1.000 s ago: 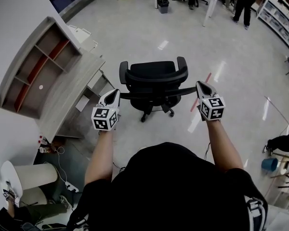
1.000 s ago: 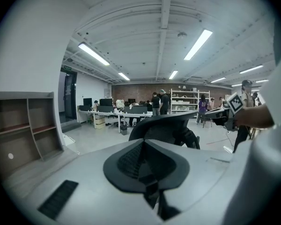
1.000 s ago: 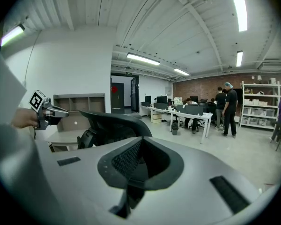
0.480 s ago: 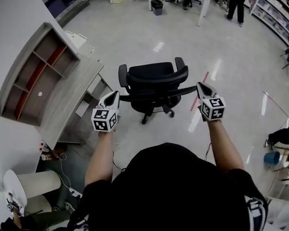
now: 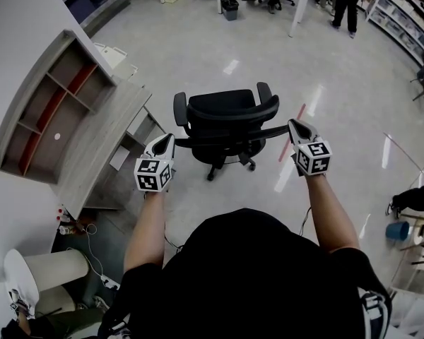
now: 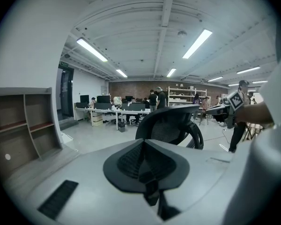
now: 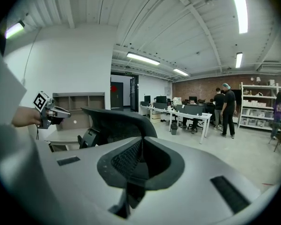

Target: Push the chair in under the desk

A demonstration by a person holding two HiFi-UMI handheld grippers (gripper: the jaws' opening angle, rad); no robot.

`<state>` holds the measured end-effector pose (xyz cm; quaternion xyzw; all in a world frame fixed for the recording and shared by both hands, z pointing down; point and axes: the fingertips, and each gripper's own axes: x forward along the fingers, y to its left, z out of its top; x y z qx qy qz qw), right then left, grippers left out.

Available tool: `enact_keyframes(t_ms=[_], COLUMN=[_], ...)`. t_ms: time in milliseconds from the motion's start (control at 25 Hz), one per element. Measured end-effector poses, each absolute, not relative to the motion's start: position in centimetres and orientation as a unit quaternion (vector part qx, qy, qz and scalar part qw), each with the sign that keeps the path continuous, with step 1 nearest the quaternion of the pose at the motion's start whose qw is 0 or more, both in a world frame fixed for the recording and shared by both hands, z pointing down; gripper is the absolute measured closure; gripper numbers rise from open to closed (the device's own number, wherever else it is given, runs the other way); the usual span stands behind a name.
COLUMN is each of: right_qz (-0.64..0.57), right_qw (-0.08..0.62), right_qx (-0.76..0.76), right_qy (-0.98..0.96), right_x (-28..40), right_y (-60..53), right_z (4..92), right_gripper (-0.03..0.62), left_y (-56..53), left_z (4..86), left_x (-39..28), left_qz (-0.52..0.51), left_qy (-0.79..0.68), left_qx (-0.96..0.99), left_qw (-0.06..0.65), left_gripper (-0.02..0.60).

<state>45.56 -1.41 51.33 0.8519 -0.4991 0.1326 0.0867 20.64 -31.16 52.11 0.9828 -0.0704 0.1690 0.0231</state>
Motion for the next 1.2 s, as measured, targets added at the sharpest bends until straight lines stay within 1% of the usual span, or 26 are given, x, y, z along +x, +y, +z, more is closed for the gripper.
enact_keyframes(t_ms=[240, 520, 680, 760, 880, 1040, 1200], right_qz=[0.135, 0.155, 0.181, 0.189, 0.196, 0.207, 0.201], right_qw=[0.105, 0.154, 0.178, 0.2, 0.233, 0.269, 0.316], right_qx=[0.837, 0.804, 0.775, 0.761, 0.741, 0.711, 0.682], right_qy=[-0.52, -0.554, -0.579, -0.588, -0.598, -0.616, -0.628], right_x=[45.7, 45.6, 45.1, 45.0, 45.1, 44.8, 44.7], right_y=[-2.2, -3.6, -4.1, -4.2, -4.4, -4.7, -4.8], right_z=[52.2, 54.8, 56.7, 57.8, 59.2, 61.0, 62.5], right_gripper=[0.556, 0.51, 0.467, 0.447, 0.428, 0.398, 0.364], left_y=[-31.4, -30.2, -29.7, -29.4, -28.5, -27.3, -26.3], left_z=[53.2, 55.0, 56.4, 57.4, 58.8, 60.6, 62.7], left_x=[21.2, 22.7, 23.5, 23.9, 24.6, 25.2, 25.7], left_qz=[0.188, 0.214, 0.242, 0.261, 0.292, 0.329, 0.36], left_qy=[-0.069, -0.019, 0.0, 0.01, 0.034, 0.066, 0.093], left_qx=[0.98, 0.977, 0.97, 0.965, 0.954, 0.937, 0.917], left_qw=[0.016, -0.008, -0.027, -0.037, -0.058, -0.093, -0.144], left_gripper=[0.568, 0.566, 0.56, 0.538, 0.472, 0.409, 0.366])
